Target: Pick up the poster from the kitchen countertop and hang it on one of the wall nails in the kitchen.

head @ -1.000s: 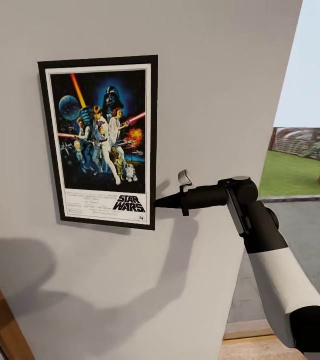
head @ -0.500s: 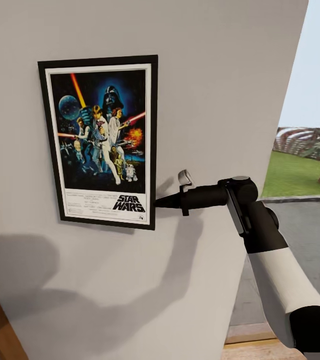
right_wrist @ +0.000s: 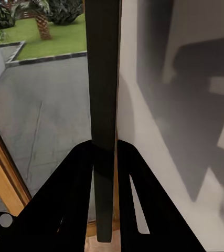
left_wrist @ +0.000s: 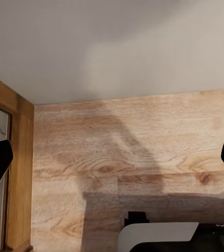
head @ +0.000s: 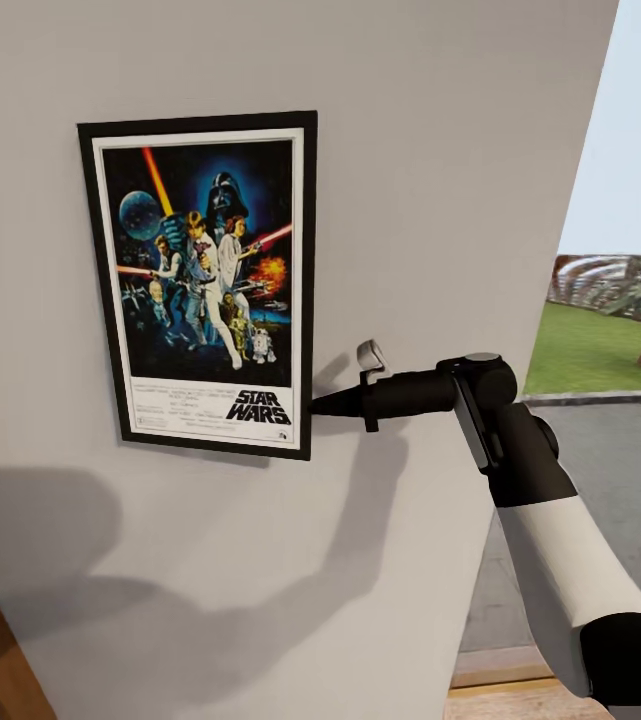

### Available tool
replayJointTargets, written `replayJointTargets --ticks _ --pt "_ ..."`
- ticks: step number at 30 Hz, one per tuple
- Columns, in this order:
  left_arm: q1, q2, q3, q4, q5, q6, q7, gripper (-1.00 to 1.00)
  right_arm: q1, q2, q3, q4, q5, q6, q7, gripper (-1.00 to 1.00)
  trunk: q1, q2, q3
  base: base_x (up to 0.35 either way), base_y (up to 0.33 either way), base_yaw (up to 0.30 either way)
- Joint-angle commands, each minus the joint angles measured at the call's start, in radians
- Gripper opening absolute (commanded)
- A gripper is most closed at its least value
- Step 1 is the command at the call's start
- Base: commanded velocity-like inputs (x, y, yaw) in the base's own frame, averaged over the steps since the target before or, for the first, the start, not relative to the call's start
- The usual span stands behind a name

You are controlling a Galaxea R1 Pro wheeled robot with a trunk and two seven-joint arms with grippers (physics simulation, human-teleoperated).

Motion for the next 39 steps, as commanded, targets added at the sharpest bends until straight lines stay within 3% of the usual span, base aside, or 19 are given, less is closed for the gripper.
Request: replayJointTargets --ticks 1,18,19,20,21,22,23,24,39 --pt "0.001 0.000 0.001 -0.001 0.000 -0.002 0.000 1.00 0.000 0.000 0.001 0.000 0.001 0.011 0.003 -1.00 0.000 -0.001 0.000 0.000 0.000 0.000" --pt "0.001 0.000 0.001 0.004 0.000 -0.002 0.000 1.00 0.000 0.000 0.001 0.001 0.001 0.010 0.003 -1.00 0.000 -0.001 0.000 0.024 0.000 0.000" --pt "0.001 0.000 0.001 0.005 0.000 -0.002 0.000 1.00 0.000 -0.016 0.083 -0.026 -0.131 0.003 0.076 -1.00 0.000 -0.001 0.000 0.161 0.000 0.000" --pt "0.001 0.000 0.001 0.006 0.000 -0.002 0.000 1.00 -0.001 -0.021 0.104 -0.105 -0.118 -0.099 0.149 -1.00 0.000 -0.001 0.000 0.103 0.000 0.000" --pt "0.001 0.000 0.001 0.006 0.000 -0.002 0.000 1.00 0.000 -0.049 0.115 -0.059 -0.130 -0.151 0.149 -1.00 0.000 -0.001 0.000 0.082 0.000 0.000" --pt "0.001 0.000 0.001 0.006 0.000 -0.002 0.000 1.00 0.000 -0.049 0.116 -0.055 -0.131 -0.153 0.149 -1.00 0.000 -0.001 0.000 0.066 0.000 0.000" --pt "0.001 0.000 0.001 0.006 0.000 -0.002 0.000 1.00 0.000 -0.046 0.117 -0.050 -0.128 -0.155 0.149 1.00 0.000 -0.001 0.000 0.053 0.000 0.000" --pt "0.001 0.000 0.001 0.006 0.000 -0.002 0.000 1.00 0.000 0.000 0.000 0.002 0.002 0.009 0.003 1.00 0.000 -0.001 0.000 0.027 0.000 0.000" --pt "0.001 0.001 0.001 0.007 0.000 -0.002 0.000 1.00 0.000 0.000 -0.001 0.003 0.001 0.010 0.003 1.00 0.000 -0.001 0.000 -0.005 -0.005 0.000"
